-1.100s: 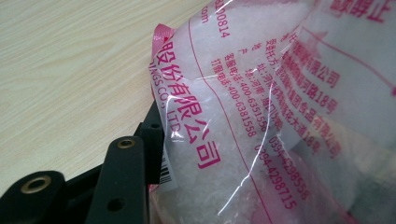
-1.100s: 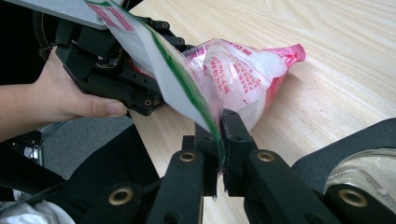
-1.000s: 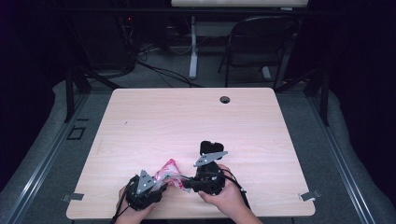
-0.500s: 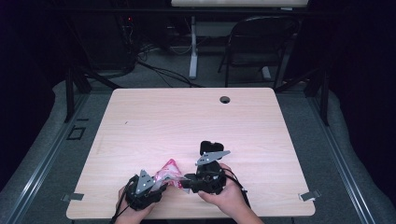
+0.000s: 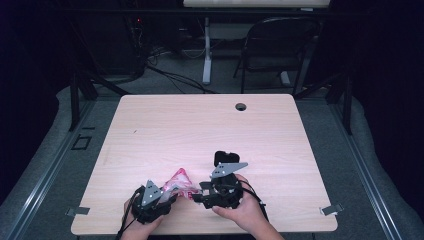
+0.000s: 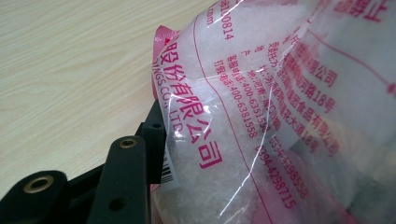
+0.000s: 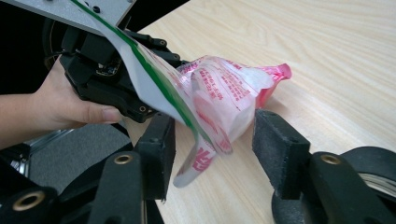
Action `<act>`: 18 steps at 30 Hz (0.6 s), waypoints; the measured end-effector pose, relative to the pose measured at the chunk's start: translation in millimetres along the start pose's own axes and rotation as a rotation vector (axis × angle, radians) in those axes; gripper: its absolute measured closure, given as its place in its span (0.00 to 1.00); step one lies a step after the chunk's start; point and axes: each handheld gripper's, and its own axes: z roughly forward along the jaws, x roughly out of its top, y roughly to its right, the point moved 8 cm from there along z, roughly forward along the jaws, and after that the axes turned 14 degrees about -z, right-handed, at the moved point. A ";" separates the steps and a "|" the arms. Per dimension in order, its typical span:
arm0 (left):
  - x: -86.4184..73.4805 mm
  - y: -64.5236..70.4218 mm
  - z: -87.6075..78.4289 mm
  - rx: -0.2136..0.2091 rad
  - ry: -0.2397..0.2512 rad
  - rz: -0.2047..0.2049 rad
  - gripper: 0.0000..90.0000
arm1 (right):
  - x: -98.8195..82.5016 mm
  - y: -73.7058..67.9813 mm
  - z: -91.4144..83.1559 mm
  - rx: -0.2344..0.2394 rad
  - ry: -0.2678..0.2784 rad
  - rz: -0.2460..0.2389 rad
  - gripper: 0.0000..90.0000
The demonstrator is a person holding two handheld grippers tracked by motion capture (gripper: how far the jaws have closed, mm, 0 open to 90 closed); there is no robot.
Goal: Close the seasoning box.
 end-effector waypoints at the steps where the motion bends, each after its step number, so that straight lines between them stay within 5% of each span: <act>1: 1.0 -1.0 -0.7 0.003 0.004 -0.003 0.61 | 0.8 0.4 -1.2 -0.002 0.009 0.001 0.54; 18: 12.1 -11.7 -7.9 0.021 0.050 -0.035 0.61 | 8.0 11.5 -31.1 -0.065 0.098 0.013 0.53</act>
